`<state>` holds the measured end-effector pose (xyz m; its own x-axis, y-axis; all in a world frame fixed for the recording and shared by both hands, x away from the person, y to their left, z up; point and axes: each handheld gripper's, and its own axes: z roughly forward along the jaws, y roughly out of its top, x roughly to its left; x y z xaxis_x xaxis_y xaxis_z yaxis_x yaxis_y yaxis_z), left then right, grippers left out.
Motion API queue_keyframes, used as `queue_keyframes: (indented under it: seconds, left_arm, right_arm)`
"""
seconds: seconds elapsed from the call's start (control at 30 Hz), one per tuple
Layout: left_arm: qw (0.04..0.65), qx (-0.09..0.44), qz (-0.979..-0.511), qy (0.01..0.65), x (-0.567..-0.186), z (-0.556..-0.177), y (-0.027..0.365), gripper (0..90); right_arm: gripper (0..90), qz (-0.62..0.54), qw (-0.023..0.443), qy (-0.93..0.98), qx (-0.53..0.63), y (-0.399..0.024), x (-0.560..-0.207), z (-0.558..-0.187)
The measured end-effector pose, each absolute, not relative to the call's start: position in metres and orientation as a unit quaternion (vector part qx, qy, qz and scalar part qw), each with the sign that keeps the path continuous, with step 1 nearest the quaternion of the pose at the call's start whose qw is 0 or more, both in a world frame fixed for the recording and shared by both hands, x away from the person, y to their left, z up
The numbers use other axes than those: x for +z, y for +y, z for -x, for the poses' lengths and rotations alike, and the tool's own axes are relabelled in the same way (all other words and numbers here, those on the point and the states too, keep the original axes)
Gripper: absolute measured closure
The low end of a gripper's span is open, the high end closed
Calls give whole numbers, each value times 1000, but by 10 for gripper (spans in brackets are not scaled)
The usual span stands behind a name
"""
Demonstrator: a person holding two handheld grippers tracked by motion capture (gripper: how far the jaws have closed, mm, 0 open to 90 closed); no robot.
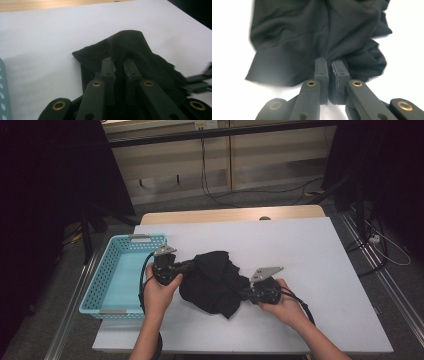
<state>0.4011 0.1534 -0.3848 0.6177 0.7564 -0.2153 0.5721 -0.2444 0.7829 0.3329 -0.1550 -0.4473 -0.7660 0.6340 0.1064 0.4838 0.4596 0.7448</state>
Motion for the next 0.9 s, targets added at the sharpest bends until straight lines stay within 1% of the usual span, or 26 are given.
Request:
queue_keyframes:
  seconds: [0.07,0.13,0.27,0.3,0.33,0.37,0.4,0.47,0.5,0.53,0.63,0.67,0.73,0.8,0.83,0.9]
  left_arm:
    - [445,101,-781,426,-386,-401,152,810]
    - [435,98,-788,425,-391,-401,149,812]
    - [427,101,-790,429,-395,-402,145,797]
    - [426,103,-791,427,-397,-402,143,776]
    - [426,103,-791,427,-397,-402,143,731]
    - [424,112,-791,427,-397,-402,142,679]
    - [418,126,-795,421,-396,-402,142,679]
    - [423,148,-790,418,-395,-401,140,548]
    - [429,152,-787,416,-395,-401,139,478]
    - [433,138,-794,404,-394,-400,137,429]
    - [433,129,-801,393,-395,-399,131,375]
    - [431,125,-804,389,-396,-398,127,375]
    - [430,124,-811,378,-396,-395,120,339]
    - [426,125,-823,355,-395,-392,110,300]
    - [426,125,-823,355,-395,-392,110,293]
    - [432,119,-826,342,-395,-390,100,287]
  right_arm:
    - [855,-327,92,850,402,-160,-445,-326]
    - [856,-319,94,852,404,-176,-439,-309]
    - [853,-326,96,843,416,-192,-435,-300]
    - [838,-330,97,839,421,-196,-435,-300]
    - [838,-330,97,839,421,-196,-435,-300]
    - [809,-326,100,840,422,-196,-435,-301]
    - [809,-326,100,840,422,-196,-435,-301]
    - [680,-328,118,837,423,-193,-435,-303]
    - [644,-333,124,834,423,-193,-434,-304]
    - [542,-345,133,824,429,-193,-432,-307]
    - [518,-351,141,819,430,-192,-431,-311]
    - [489,-356,144,816,432,-192,-431,-314]
    - [467,-366,148,811,431,-191,-432,-319]
    - [448,-371,147,808,433,-188,-434,-323]
    - [448,-371,147,808,433,-188,-434,-323]
    - [416,-371,148,810,429,-188,-434,-323]
